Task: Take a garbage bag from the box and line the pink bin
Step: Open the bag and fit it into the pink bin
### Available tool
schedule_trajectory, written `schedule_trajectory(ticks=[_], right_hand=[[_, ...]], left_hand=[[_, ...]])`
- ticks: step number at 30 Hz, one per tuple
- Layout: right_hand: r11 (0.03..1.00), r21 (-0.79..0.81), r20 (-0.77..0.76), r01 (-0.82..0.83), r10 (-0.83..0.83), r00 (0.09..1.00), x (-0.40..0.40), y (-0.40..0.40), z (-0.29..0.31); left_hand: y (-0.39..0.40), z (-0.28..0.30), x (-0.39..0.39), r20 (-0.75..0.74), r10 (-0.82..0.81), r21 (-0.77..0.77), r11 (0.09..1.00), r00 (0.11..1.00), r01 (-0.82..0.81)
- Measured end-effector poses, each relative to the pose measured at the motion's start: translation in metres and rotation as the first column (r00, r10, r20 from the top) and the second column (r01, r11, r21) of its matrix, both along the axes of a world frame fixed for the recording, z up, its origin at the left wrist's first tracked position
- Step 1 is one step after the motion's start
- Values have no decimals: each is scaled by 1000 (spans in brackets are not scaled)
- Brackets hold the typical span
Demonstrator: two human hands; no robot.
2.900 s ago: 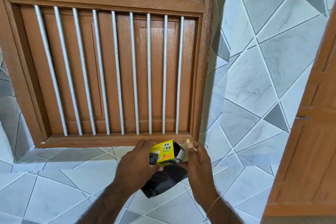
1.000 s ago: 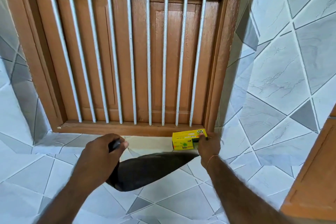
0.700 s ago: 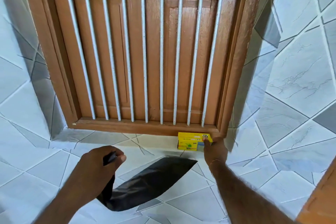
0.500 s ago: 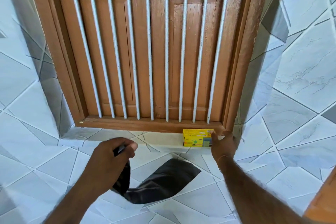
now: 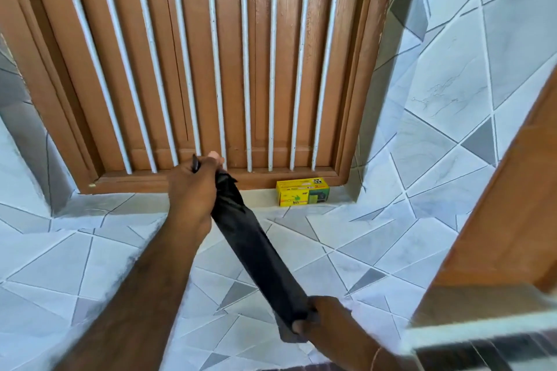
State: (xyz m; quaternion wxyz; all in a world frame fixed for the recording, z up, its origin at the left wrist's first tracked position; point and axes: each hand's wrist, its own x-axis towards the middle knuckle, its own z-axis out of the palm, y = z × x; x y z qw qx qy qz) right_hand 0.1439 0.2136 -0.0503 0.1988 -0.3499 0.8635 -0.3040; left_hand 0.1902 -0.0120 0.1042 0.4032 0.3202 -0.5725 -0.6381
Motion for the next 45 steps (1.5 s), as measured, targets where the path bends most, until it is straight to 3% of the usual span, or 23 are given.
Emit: schedule_trajectory(ticks=[4, 6, 9, 11, 13, 15, 17, 19, 21, 26, 29, 30, 31, 33, 34, 36, 38, 45], right_hand=[[961, -162, 328, 226, -163, 930, 4, 43, -1], [901, -235, 482, 365, -219, 849, 2, 63, 3], [788, -299, 646, 538, -249, 722, -7, 84, 11], [701, -301, 727, 647, -270, 631, -16, 95, 14], [622, -283, 805, 730, -260, 533, -24, 101, 15], [559, -269, 865, 784, -217, 452, -33, 112, 13], [509, -269, 892, 818, -189, 411, -43, 126, 10], [494, -278, 892, 824, -184, 412, -51, 143, 4], [500, -278, 901, 820, -161, 404, -55, 163, -6], [486, -169, 955, 858, -134, 264, -49, 215, -42], [561, -119, 909, 819, -270, 317, -24, 245, -65], [571, -127, 854, 811, -354, 382, -12, 252, -69], [583, -177, 730, 793, -462, 503, 0, 259, -68], [594, -369, 393, 715, -597, 699, 25, 269, -50], [606, -488, 297, 628, -561, 773, 41, 272, -32], [705, -559, 305, 437, -315, 899, 68, 269, 1], [792, -543, 377, 279, -67, 924, 90, 259, 15], [745, -537, 311, 396, -261, 914, 134, 252, 16]], left_hand=[[-6, -8, -26, -138, 24, 109, 994, 990, -9], [1, -17, -35, -43, -46, -97, 994, 998, 42], [35, -38, -35, 225, 22, -579, 807, 974, 116], [79, -59, -20, 204, 112, -659, 750, 973, 51], [132, -85, 1, 180, -18, -654, 745, 984, 133], [186, -116, 19, 347, -227, -565, 724, 910, 396], [228, -140, 32, 526, -393, -240, 782, 754, 575], [257, -155, 41, 537, -540, 87, 799, 648, 595], [281, -164, 49, 452, -582, 219, 807, 676, 548], [322, -161, 70, 305, -415, 271, 901, 857, 339], [335, -145, 81, 270, -403, 266, 904, 875, 334], [338, -140, 84, 276, -400, 245, 909, 874, 339], [341, -134, 87, 294, -385, 204, 920, 875, 336], [344, -128, 90, 364, -317, 73, 947, 876, 313], [345, -125, 92, 411, -287, -9, 948, 865, 319], [349, -121, 97, 487, -267, -137, 917, 832, 375], [354, -118, 102, 507, -283, -184, 887, 814, 424], [349, -118, 140, 414, -390, -49, 893, 822, 448]])
